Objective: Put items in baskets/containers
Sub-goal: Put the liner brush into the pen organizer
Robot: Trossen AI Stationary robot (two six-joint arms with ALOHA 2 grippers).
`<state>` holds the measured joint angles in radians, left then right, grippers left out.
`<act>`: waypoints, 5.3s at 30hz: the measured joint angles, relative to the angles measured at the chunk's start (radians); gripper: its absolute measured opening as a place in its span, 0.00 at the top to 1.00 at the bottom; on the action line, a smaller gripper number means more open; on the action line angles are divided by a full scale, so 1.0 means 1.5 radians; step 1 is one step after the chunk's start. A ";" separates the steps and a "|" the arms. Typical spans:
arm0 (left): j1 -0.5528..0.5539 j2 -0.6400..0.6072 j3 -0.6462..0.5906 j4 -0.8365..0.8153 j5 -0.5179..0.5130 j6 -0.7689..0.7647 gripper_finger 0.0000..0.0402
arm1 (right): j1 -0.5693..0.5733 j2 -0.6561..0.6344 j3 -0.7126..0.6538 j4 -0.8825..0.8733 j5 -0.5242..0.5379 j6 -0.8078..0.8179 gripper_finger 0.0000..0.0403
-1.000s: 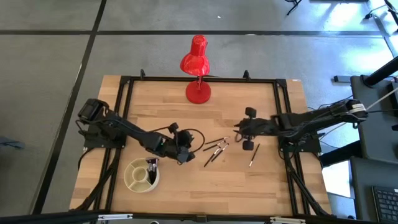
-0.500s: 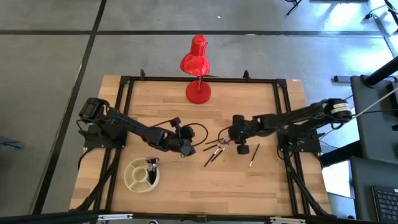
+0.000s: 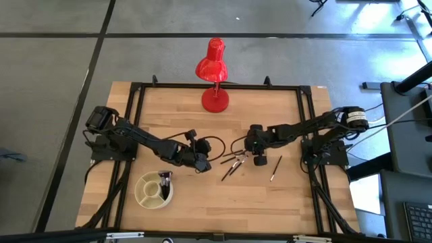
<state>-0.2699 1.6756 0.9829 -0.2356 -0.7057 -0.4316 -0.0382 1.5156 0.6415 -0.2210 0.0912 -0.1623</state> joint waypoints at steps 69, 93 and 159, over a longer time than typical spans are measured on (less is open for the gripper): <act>-0.020 0.158 0.069 0.214 -0.107 0.133 0.96 | -0.026 -0.113 0.329 -0.258 -0.042 0.246 0.62; -0.075 0.012 -0.064 0.318 -0.300 -0.186 0.96 | 0.121 -0.116 -0.144 0.741 0.076 0.344 0.63; -0.068 0.014 -0.064 0.533 -0.036 0.130 0.87 | 0.140 0.236 0.038 0.800 -0.097 0.292 0.96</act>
<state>-0.3721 1.6974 0.8871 0.5644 -0.7600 -0.2371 0.1722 1.8690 0.6983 0.9792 -0.0536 0.2764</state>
